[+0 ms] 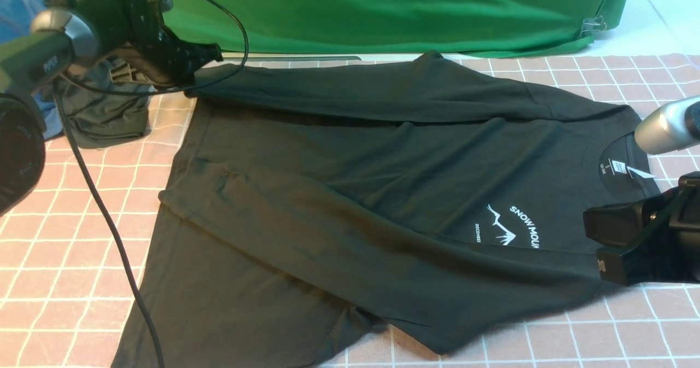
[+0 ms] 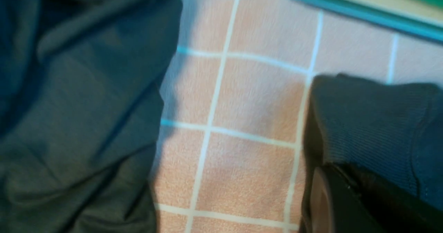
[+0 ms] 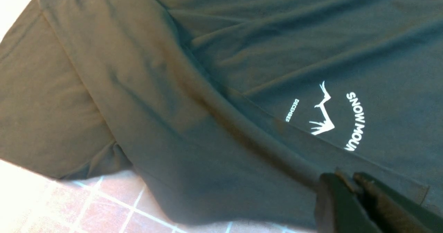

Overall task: Fold a long-sleeved shirt over a pink coffee tablecloth.
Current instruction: 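Grab the top left corner of the dark shirt with the left gripper, then fold the left side of the dark shirt inward over its body with the left gripper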

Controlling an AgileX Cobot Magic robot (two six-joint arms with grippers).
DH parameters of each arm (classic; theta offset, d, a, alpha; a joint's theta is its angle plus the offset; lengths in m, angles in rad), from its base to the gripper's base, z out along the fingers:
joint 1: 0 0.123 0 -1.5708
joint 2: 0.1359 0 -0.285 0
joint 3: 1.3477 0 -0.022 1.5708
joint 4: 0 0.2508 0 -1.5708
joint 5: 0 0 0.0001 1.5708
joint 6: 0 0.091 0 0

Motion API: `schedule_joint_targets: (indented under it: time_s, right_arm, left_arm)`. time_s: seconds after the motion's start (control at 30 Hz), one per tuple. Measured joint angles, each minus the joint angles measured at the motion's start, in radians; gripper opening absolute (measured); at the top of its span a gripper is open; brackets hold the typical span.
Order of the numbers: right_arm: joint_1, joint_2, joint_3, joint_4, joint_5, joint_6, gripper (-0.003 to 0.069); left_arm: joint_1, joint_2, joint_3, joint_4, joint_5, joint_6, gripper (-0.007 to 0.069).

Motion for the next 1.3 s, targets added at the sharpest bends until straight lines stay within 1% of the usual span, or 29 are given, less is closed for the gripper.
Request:
schedule_joint_targets:
  time_s: [0.17, 0.27, 0.57, 0.83, 1.0, 1.17, 1.3]
  right_arm:
    - [0.000, 0.000, 0.000, 0.000, 0.000, 0.000, 0.0091]
    - [0.000, 0.000, 0.000, 0.000, 0.000, 0.000, 0.0091]
    - [0.000, 0.000, 0.000, 0.000, 0.000, 0.000, 0.0096]
    - [0.000, 0.000, 0.000, 0.000, 0.000, -0.001, 0.0109]
    - [0.000, 0.000, 0.000, 0.000, 0.000, -0.001, 0.0113]
    - [0.000, 0.000, 0.000, 0.000, 0.000, -0.001, 0.0118]
    - [0.000, 0.000, 0.000, 0.000, 0.002, -0.001, 0.0124]
  left_arm:
    - [-0.001, -0.005, -0.005, 0.000, 0.019, 0.011, 0.0030]
    - [-0.001, -0.007, -0.006, -0.030, 0.062, 0.014, 0.0030]
    - [-0.001, -0.097, -0.006, -0.062, 0.229, -0.003, 0.0030]
    - [-0.002, -0.187, -0.006, -0.129, 0.442, -0.011, 0.0030]
    - [-0.023, -0.190, -0.006, -0.109, 0.586, -0.011, 0.0030]
    - [-0.057, -0.215, 0.015, -0.094, 0.606, -0.008, 0.0030]
    - [-0.093, -0.279, 0.087, -0.024, 0.608, -0.020, 0.0030]
